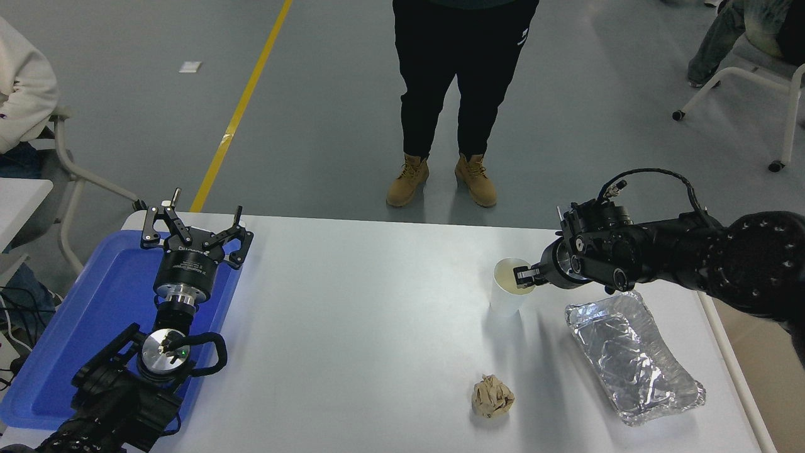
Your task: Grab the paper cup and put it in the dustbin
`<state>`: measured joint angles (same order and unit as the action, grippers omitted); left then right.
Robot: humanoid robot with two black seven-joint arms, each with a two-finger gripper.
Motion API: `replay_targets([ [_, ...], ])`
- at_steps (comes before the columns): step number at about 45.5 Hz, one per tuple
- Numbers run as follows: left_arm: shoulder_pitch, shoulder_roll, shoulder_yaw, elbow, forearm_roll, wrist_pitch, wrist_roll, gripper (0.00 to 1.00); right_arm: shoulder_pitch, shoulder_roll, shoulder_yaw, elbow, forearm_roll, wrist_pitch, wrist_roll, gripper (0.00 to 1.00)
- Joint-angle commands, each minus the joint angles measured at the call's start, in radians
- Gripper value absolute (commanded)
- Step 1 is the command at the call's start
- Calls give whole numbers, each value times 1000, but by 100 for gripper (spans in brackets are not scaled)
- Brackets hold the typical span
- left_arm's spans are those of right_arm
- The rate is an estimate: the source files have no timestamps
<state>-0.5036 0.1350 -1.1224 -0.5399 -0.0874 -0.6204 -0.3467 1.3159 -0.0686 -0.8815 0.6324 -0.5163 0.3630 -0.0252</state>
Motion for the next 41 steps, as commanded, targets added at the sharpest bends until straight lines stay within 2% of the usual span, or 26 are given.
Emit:
replay_targets([
  [1,0,0,1,0,0,1,0,100,2,4,1,0,1,2,1,0],
  [17,-1,0,1,0,0,-1,0,100,66,-7,24,52,4,24,2,0],
  [35,-1,0,1,0,2,-1,0,100,486,-281,-8,391,-17,168,-4,0],
  [41,0,0,0,0,2,-1,0,100,617,-352,-11,466,-39,232,-25,0],
])
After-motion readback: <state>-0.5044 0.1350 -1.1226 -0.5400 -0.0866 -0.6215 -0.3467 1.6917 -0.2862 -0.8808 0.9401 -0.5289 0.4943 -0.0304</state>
